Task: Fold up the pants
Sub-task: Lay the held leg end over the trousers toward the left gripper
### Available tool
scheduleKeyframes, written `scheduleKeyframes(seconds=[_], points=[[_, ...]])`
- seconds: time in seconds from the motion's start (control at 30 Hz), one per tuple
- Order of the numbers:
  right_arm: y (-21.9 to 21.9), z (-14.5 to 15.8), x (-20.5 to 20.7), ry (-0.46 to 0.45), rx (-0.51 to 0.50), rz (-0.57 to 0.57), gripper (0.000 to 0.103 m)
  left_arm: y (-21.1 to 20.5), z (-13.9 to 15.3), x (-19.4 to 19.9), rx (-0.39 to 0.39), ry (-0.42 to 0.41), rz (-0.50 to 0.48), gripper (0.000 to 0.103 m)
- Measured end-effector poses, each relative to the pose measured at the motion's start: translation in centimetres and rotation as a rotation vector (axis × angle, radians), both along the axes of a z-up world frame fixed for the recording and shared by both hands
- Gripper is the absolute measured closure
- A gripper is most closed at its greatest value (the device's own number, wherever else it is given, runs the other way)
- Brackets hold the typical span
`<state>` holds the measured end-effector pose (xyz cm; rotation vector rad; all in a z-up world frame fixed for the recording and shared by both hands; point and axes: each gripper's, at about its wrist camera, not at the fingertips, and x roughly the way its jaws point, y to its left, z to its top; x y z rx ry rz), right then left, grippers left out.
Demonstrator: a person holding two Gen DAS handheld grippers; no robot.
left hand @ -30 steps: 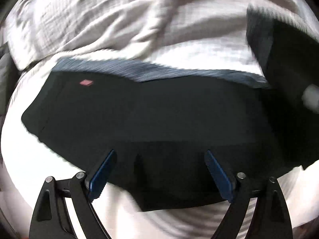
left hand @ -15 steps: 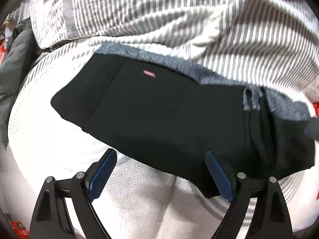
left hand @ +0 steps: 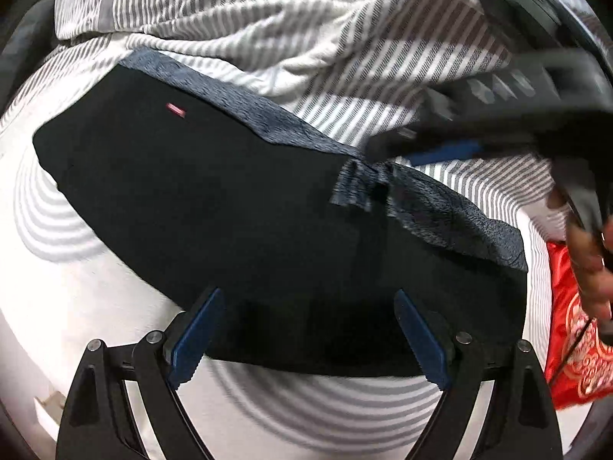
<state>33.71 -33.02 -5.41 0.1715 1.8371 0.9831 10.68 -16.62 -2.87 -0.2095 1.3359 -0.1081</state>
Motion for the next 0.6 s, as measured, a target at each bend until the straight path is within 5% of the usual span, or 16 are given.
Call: scheduleKeyframes(seconds=[0.1,0.23,0.37,0.6], points=[[2.3,-0.7,-0.5,-0.009,0.028,0.106,0.057,-1.1,-1.0,0.0,-0.012,0.016,0.022,0.013],[4.8,-2.3,-2.8,-0.061,-0.053,0.278,0.096,-1.8,-3.1,-0.3,-0.035,0.074,0.048,0.034],[4.0,-1.0,-2.6,-0.126,-0.061,0.219,0.098,-2.3,-2.4,-0.4,-0.049,0.043,0.031,0.052],[1.4,0.8,-0.1,-0.119,-0.052,0.119,0.098,-2.2,-0.1,0.0,-0.066,-0.007,0.01,0.055]])
